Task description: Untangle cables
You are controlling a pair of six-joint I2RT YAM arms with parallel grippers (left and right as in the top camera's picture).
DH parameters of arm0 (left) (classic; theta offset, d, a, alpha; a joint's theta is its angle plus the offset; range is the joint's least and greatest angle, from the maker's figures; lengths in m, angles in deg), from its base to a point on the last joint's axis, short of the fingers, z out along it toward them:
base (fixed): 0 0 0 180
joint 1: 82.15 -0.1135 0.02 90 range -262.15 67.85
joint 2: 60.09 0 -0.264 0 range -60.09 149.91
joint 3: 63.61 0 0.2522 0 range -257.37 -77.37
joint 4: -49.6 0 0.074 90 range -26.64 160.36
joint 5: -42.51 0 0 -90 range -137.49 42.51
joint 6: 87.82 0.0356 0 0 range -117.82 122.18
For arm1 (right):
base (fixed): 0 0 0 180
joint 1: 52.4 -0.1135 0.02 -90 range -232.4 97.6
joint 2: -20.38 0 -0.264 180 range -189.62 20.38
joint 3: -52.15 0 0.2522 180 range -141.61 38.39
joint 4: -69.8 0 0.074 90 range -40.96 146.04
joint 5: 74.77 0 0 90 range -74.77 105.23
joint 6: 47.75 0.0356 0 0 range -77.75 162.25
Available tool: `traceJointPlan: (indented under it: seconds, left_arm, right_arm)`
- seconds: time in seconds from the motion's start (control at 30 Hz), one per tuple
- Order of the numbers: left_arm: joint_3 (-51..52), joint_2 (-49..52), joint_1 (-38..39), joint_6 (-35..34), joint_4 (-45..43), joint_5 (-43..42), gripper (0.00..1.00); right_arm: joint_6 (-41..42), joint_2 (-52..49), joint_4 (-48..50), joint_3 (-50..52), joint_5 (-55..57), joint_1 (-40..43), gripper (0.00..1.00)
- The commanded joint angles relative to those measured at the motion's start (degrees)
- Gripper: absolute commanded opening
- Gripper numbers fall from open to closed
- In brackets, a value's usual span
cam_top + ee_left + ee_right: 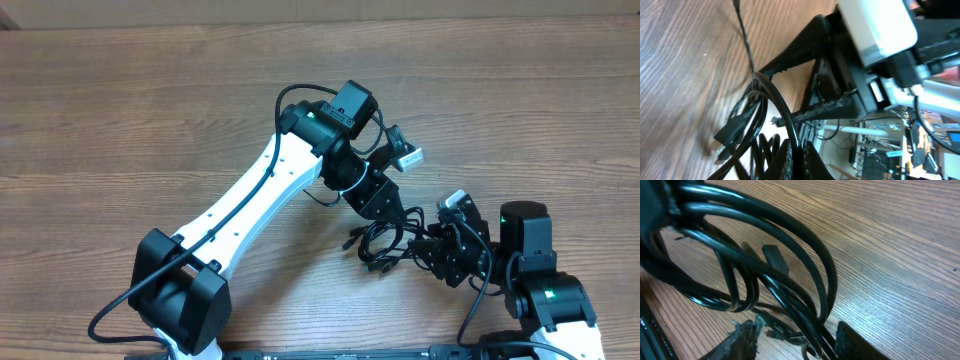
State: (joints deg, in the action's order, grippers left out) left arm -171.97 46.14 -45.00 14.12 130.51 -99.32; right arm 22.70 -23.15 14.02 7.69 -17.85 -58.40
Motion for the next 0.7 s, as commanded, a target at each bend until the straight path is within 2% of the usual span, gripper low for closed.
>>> traceJointPlan:
  seconds: [0.0, 0.23, 0.57, 0.67]
  left_arm:
    - [-0.8, -1.0, 0.0, -0.8, -0.3, -7.0, 0.04]
    - [-0.8, -1.0, -0.4, -0.8, -0.3, -9.7, 0.04]
    - [-0.8, -1.0, -0.4, -0.8, -0.3, -4.5, 0.04]
    - [-0.8, -1.0, -0.5, -0.9, -0.3, -3.7, 0.04]
  right_arm:
    - [-0.5, -1.1, 0.2, -1.2, 0.3, 0.0, 0.52]
    - [-0.4, -6.5, 1.5, -1.2, 1.5, 0.0, 0.52]
    - [-0.4, -7.1, 1.6, -1.3, 1.5, 0.0, 0.46]
    - [-0.2, -7.1, 1.9, -1.3, 1.5, 0.0, 0.37]
